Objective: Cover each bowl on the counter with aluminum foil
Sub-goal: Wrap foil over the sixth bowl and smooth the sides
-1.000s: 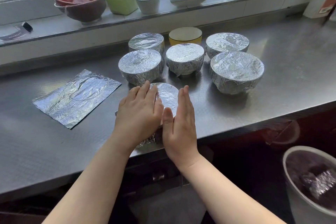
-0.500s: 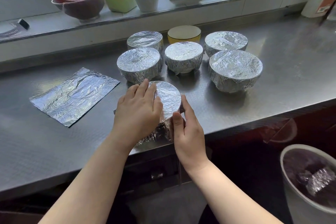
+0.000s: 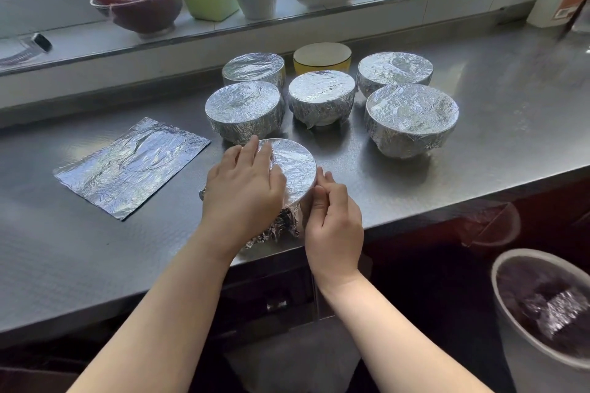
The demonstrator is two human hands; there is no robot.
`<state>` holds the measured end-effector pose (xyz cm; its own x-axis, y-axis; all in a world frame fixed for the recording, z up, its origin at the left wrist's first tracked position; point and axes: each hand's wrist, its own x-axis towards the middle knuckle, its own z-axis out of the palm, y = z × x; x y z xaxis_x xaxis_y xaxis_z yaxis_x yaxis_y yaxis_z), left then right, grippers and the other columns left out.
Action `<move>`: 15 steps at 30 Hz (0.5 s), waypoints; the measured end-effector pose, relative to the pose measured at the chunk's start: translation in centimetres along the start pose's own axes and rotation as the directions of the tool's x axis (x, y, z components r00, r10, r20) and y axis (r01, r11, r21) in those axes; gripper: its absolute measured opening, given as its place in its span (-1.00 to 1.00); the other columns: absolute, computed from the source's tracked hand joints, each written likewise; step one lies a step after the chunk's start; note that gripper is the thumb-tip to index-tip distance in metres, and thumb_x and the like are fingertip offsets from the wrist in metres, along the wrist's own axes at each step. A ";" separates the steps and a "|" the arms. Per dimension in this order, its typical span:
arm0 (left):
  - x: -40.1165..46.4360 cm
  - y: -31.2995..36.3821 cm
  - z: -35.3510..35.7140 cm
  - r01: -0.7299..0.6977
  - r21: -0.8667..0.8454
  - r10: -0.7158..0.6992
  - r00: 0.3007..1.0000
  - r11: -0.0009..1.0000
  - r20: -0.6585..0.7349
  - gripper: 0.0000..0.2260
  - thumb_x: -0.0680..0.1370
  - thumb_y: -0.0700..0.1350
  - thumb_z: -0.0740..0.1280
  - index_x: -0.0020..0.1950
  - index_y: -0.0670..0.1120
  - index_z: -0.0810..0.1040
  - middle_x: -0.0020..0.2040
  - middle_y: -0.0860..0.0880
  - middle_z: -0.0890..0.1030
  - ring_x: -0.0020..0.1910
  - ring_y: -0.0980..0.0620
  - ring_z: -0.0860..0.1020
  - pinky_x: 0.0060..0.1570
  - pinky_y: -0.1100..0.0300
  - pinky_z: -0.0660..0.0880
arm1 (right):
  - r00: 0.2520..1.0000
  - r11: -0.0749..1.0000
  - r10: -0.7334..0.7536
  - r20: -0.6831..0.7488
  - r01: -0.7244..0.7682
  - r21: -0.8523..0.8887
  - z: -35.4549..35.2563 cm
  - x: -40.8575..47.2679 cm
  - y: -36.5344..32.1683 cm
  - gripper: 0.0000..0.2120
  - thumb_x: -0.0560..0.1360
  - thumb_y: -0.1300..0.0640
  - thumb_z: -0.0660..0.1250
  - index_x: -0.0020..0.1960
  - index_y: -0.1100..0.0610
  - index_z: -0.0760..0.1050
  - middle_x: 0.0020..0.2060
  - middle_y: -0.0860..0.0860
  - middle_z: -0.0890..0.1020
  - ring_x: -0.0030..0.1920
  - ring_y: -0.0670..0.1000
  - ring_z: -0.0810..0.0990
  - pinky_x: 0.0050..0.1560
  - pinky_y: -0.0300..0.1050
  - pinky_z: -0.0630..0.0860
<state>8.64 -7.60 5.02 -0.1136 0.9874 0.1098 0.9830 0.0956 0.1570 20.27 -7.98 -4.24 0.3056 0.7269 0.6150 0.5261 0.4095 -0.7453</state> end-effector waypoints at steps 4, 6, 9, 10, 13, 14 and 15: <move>0.0 0.1 0.1 0.002 -0.008 -0.002 1.000 1.000 0.001 -0.52 0.66 0.06 -0.05 0.59 0.05 0.09 0.61 0.05 0.05 0.56 0.01 0.02 0.48 0.00 0.02 | 0.996 0.994 -0.076 -0.036 0.073 -0.082 0.5 -0.4 0.4 -0.81 0.61 0.17 0.18 -0.06 0.23 0.53 0.13 0.01 0.67 0.23 -0.09 0.53 0.17 0.04 0.51; 0.0 0.1 0.1 0.002 -0.011 -0.002 1.000 1.000 0.004 -0.51 0.65 0.07 -0.05 0.60 0.06 0.09 0.61 0.06 0.05 0.56 0.01 0.01 0.48 0.00 0.01 | 0.991 0.985 -0.124 -0.044 0.118 -0.125 0.7 -0.7 0.8 -0.80 0.62 0.18 0.17 -0.07 0.23 0.52 0.12 -0.01 0.68 0.24 -0.07 0.58 0.21 0.08 0.47; 0.1 0.0 0.0 -0.001 -0.006 0.001 1.000 1.000 0.009 -0.51 0.66 0.07 -0.04 0.60 0.05 0.08 0.61 0.05 0.04 0.56 0.00 0.01 0.48 -0.01 0.01 | 0.984 0.972 -0.166 -0.061 0.154 -0.176 1.0 -1.1 1.1 -0.81 0.63 0.20 0.16 -0.02 0.25 0.52 0.11 -0.01 0.68 0.24 -0.03 0.59 0.29 0.08 0.41; 0.1 -0.1 0.0 -0.003 -0.003 0.003 1.000 1.000 0.008 -0.51 0.66 0.07 -0.04 0.60 0.05 0.08 0.61 0.04 0.04 0.56 -0.01 0.02 0.48 -0.01 0.01 | 0.983 0.970 -0.172 -0.062 0.159 -0.184 1.1 -1.2 1.2 -0.82 0.62 0.21 0.16 0.02 0.25 0.51 0.12 0.00 0.68 0.25 -0.03 0.59 0.31 0.07 0.39; 0.1 -0.1 -0.1 -0.005 0.002 0.005 1.000 1.000 0.011 -0.51 0.66 0.07 -0.04 0.60 0.04 0.08 0.61 0.03 0.05 0.56 -0.01 0.02 0.48 0.00 0.01 | 0.982 0.964 -0.182 -0.052 0.167 -0.207 1.4 -1.5 1.2 -0.86 0.60 0.24 0.16 0.11 0.21 0.44 0.15 0.00 0.66 0.29 0.00 0.56 0.36 0.05 0.31; 0.1 0.0 -0.1 -0.003 0.001 0.003 1.000 1.000 0.014 -0.51 0.66 0.07 -0.04 0.60 0.04 0.08 0.61 0.04 0.04 0.56 -0.01 0.02 0.48 0.00 0.01 | 0.983 0.963 -0.179 -0.049 0.165 -0.213 1.5 -1.6 1.2 -0.86 0.60 0.25 0.16 0.13 0.21 0.43 0.15 0.00 0.66 0.29 0.00 0.56 0.36 0.05 0.31; 0.1 0.0 -0.1 -0.003 0.002 0.003 1.000 1.000 0.015 -0.51 0.66 0.07 -0.04 0.60 0.04 0.08 0.61 0.04 0.04 0.56 -0.01 0.02 0.48 0.00 0.01 | 0.983 0.962 -0.178 -0.050 0.163 -0.218 1.5 -1.6 1.1 -0.86 0.60 0.25 0.16 0.13 0.20 0.42 0.15 0.01 0.66 0.29 0.00 0.56 0.36 0.06 0.32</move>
<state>8.61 -7.52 5.15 -0.1087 0.9894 0.0959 0.9836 0.0931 0.1546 19.16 -7.86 -6.47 0.2470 0.6138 0.7498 0.7292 0.3919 -0.5610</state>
